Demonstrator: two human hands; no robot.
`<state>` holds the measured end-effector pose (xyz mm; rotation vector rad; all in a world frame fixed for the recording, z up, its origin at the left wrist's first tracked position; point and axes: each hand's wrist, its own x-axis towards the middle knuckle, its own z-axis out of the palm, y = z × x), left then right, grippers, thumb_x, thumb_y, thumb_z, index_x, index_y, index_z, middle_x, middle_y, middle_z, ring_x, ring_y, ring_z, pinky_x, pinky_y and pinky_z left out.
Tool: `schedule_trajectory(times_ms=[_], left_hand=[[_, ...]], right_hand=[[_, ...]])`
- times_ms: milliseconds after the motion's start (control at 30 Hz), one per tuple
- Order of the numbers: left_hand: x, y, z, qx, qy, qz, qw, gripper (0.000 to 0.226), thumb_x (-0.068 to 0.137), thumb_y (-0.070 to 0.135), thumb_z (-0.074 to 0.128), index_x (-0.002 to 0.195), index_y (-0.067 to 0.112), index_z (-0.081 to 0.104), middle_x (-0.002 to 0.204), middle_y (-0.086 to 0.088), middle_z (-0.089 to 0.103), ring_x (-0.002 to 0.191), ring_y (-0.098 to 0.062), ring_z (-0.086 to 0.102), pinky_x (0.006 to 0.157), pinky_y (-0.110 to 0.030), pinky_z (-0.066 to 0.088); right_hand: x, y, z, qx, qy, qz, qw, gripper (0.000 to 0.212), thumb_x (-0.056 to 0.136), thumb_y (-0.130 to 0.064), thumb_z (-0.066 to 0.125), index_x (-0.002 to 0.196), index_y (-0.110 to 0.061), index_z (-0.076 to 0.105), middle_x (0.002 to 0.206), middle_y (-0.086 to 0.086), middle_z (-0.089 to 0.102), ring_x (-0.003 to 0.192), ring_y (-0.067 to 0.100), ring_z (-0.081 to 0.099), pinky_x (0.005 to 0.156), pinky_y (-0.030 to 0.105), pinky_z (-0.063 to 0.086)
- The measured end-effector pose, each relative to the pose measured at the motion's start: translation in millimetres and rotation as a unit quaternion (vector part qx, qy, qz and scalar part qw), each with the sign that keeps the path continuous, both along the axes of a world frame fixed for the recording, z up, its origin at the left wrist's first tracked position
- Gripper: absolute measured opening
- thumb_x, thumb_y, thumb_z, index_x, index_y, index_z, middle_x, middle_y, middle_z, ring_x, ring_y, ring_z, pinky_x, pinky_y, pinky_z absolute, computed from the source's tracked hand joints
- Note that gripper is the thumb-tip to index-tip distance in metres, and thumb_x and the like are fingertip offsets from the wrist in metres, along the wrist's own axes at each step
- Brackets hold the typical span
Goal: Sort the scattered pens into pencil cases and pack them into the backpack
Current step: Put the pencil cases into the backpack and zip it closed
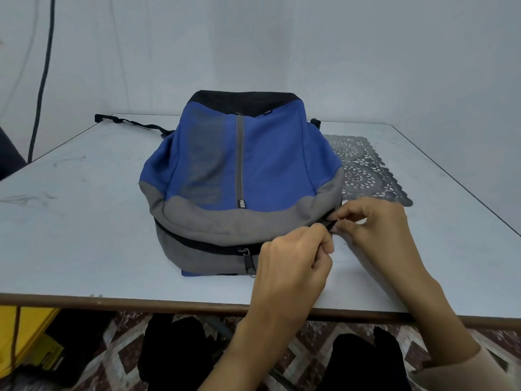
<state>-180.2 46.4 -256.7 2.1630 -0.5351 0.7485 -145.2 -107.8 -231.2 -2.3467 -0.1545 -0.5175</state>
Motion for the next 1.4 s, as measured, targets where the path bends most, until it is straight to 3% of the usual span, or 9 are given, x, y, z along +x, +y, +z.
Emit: schedule_trajectory(times_ms=[333, 800, 867, 933, 1033, 1133, 1200, 1267, 1400], left_hand=[[-36.5, 49.3, 1.7, 0.024, -0.042, 0.009, 0.999, 0.021, 0.071, 0.001, 0.064, 0.072, 0.021, 0.059, 0.062, 0.009, 0.049, 0.053, -0.010, 0.048, 0.045, -0.032, 0.041], [-57.3, 94.7, -4.0, -0.010, -0.045, 0.038, 0.998, 0.010, 0.080, 0.019, 0.064, 0.071, 0.020, 0.066, 0.067, 0.017, 0.051, 0.054, 0.007, 0.046, 0.051, -0.010, 0.040], [-56.6, 94.9, -4.8, -0.016, -0.039, 0.033, 0.999, 0.009, 0.080, 0.019, 0.064, 0.071, 0.020, 0.066, 0.065, 0.019, 0.050, 0.054, 0.008, 0.046, 0.051, -0.009, 0.040], [-55.5, 98.0, -4.7, -0.023, -0.028, 0.017, 0.999, 0.008, 0.082, 0.020, 0.065, 0.074, 0.021, 0.066, 0.064, 0.020, 0.052, 0.053, 0.006, 0.049, 0.050, -0.011, 0.042], [-55.3, 108.1, 1.6, -0.044, 0.010, -0.011, 0.999, 0.005, 0.083, 0.027, 0.065, 0.080, 0.030, 0.064, 0.067, 0.014, 0.060, 0.057, -0.003, 0.058, 0.049, -0.021, 0.046], [-48.9, 123.4, 13.0, -0.111, 0.040, 0.013, 0.993, 0.006, 0.083, 0.033, 0.069, 0.083, 0.030, 0.063, 0.074, 0.007, 0.066, 0.063, -0.010, 0.062, 0.056, -0.022, 0.048], [-33.6, 138.7, 20.5, -0.176, 0.041, 0.049, 0.982, 0.009, 0.083, 0.034, 0.068, 0.084, 0.027, 0.063, 0.074, 0.002, 0.066, 0.063, -0.013, 0.062, 0.059, -0.024, 0.048], [-12.6, 153.8, 30.7, -0.213, 0.041, 0.079, 0.973, 0.010, 0.083, 0.037, 0.066, 0.083, 0.027, 0.063, 0.075, 0.000, 0.065, 0.064, -0.018, 0.059, 0.059, -0.028, 0.046], [28.5, 161.5, 52.5, -0.159, 0.074, 0.101, 0.979, 0.005, 0.086, 0.026, 0.067, 0.081, 0.025, 0.065, 0.077, 0.008, 0.067, 0.072, -0.009, 0.059, 0.065, -0.033, 0.048]], right_hand=[[0.4, -0.5, 0.8, 0.043, 0.014, 0.011, 0.999, 0.036, 0.071, -0.002, 0.080, 0.066, -0.036, 0.069, 0.072, -0.016, 0.069, 0.070, -0.001, 0.063, 0.065, 0.005, 0.041], [3.5, -1.2, 0.1, 0.043, 0.018, 0.002, 0.999, 0.032, 0.068, -0.007, 0.083, 0.066, -0.036, 0.071, 0.065, -0.017, 0.069, 0.067, 0.003, 0.064, 0.064, 0.012, 0.045], [3.8, -1.7, -1.5, 0.038, 0.015, -0.004, 0.999, 0.031, 0.068, -0.009, 0.083, 0.067, -0.037, 0.071, 0.069, -0.015, 0.070, 0.068, 0.006, 0.064, 0.068, 0.020, 0.048], [3.2, -2.3, -3.0, 0.038, 0.012, -0.001, 0.999, 0.029, 0.069, -0.009, 0.083, 0.069, -0.036, 0.071, 0.073, -0.014, 0.069, 0.069, 0.007, 0.064, 0.070, 0.023, 0.050], [1.3, -6.1, -3.3, 0.054, 0.023, 0.026, 0.998, 0.028, 0.072, -0.002, 0.078, 0.074, -0.030, 0.074, 0.081, -0.008, 0.068, 0.074, 0.006, 0.062, 0.064, 0.011, 0.045], [0.8, -12.8, 0.5, 0.091, 0.056, 0.049, 0.993, 0.030, 0.080, 0.002, 0.069, 0.082, -0.028, 0.076, 0.088, 0.003, 0.059, 0.069, 0.007, 0.060, 0.064, 0.017, 0.049], [3.5, -15.9, 5.6, 0.149, 0.070, 0.046, 0.985, 0.031, 0.084, 0.001, 0.067, 0.082, -0.028, 0.075, 0.085, 0.008, 0.058, 0.057, 0.009, 0.057, 0.055, 0.023, 0.052], [8.5, -14.2, 11.9, 0.198, 0.057, 0.020, 0.978, 0.025, 0.087, -0.003, 0.065, 0.082, -0.027, 0.072, 0.085, 0.009, 0.063, 0.061, 0.010, 0.058, 0.049, 0.024, 0.050], [21.4, 1.8, 28.3, 0.165, -0.031, -0.016, 0.986, 0.013, 0.086, -0.012, 0.066, 0.090, -0.022, 0.071, 0.092, -0.004, 0.069, 0.083, 0.019, 0.062, 0.067, 0.028, 0.048]])
